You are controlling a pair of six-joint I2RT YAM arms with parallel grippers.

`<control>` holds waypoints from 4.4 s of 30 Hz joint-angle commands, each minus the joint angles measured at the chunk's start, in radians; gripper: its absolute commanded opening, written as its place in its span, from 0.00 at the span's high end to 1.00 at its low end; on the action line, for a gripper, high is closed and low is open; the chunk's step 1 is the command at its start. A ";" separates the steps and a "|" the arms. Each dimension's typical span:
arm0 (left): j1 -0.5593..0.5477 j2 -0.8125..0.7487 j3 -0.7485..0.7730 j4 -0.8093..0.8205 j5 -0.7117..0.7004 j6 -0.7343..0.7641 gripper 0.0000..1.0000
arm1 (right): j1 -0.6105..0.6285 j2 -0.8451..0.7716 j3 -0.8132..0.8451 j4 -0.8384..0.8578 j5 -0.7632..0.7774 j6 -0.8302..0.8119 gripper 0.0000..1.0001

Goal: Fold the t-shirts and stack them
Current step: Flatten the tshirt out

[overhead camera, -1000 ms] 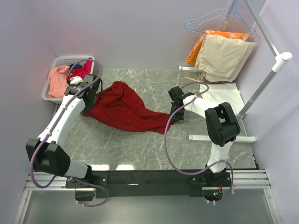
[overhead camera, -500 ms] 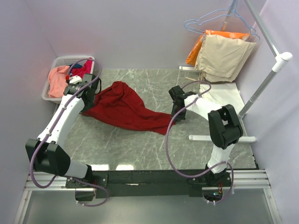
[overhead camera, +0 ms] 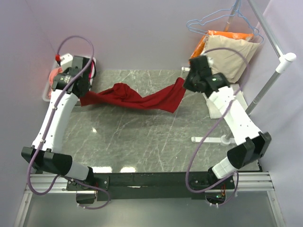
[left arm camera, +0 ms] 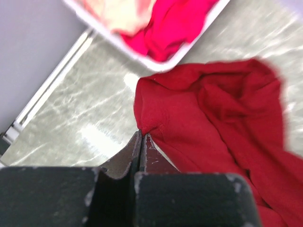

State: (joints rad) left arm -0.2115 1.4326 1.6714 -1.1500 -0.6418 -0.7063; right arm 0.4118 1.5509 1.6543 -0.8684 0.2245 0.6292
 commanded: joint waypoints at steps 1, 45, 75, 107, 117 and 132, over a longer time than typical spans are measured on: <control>0.018 0.025 0.209 -0.026 -0.050 0.047 0.99 | -0.071 -0.077 0.128 -0.070 0.068 -0.034 1.00; 0.146 0.198 0.476 0.335 0.401 0.117 0.99 | -0.182 -0.136 0.570 0.371 -0.103 -0.247 1.00; 0.146 -0.183 0.364 0.444 0.272 0.157 0.99 | -0.180 -0.462 0.308 0.551 -0.185 -0.263 1.00; 0.147 0.082 0.397 0.555 0.357 0.154 0.99 | -0.182 -0.358 0.216 0.565 -0.090 -0.290 1.00; 0.146 -0.239 0.194 0.466 0.294 0.179 0.99 | -0.182 -0.614 0.117 0.442 -0.089 -0.302 1.00; 0.146 -0.215 0.392 0.447 0.317 0.171 0.99 | -0.182 -0.609 0.225 0.460 -0.074 -0.359 1.00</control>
State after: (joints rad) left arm -0.0708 1.1645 2.0266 -0.7448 -0.3099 -0.5564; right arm 0.2356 0.8833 1.8595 -0.4923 0.1230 0.3012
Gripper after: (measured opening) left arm 0.015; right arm 0.008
